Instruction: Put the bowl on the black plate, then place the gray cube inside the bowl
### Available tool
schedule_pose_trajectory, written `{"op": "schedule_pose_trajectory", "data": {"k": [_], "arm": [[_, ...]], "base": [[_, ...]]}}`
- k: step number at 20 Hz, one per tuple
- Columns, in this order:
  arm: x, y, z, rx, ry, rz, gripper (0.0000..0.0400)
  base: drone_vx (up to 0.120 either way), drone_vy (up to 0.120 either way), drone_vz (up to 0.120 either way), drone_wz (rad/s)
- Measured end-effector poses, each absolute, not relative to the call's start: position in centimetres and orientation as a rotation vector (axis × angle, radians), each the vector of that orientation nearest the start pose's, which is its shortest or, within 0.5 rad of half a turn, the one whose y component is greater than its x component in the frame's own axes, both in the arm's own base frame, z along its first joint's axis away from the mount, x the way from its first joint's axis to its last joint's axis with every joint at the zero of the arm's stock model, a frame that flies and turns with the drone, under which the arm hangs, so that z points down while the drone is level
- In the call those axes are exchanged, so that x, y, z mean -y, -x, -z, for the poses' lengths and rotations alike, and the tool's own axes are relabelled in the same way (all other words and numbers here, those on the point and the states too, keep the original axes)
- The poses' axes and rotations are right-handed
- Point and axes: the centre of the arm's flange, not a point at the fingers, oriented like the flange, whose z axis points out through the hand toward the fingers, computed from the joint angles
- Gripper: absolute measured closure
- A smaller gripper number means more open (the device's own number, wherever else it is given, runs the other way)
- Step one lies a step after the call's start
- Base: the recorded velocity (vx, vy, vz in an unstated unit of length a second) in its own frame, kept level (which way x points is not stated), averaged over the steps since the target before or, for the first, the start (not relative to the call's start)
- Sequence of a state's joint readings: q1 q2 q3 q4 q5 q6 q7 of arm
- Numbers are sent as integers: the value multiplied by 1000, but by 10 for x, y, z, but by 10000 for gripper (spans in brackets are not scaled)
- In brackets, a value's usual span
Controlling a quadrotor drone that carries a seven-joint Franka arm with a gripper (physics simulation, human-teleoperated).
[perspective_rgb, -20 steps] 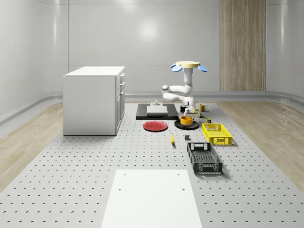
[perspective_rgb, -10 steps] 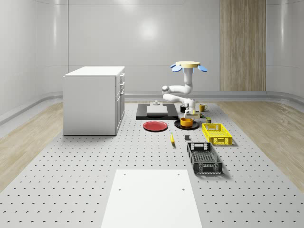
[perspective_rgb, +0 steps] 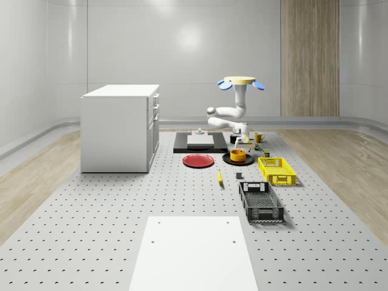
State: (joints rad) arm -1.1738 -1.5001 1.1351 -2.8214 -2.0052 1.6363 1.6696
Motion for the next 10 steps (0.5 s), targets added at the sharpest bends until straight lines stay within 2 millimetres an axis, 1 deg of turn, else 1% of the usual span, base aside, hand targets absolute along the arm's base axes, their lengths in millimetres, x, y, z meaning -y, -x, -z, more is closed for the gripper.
{"op": "schedule_pose_trajectory", "data": {"k": [2,3,10], "arm": [[-2,-303,-555,2,-1,-786,16],[-2,-303,-554,2,-1,-786,13],[-2,-303,-551,2,-1,-786,2]], "base": [[0,-60,120,0],[40,-120,120,0],[120,-120,0,0]]}}
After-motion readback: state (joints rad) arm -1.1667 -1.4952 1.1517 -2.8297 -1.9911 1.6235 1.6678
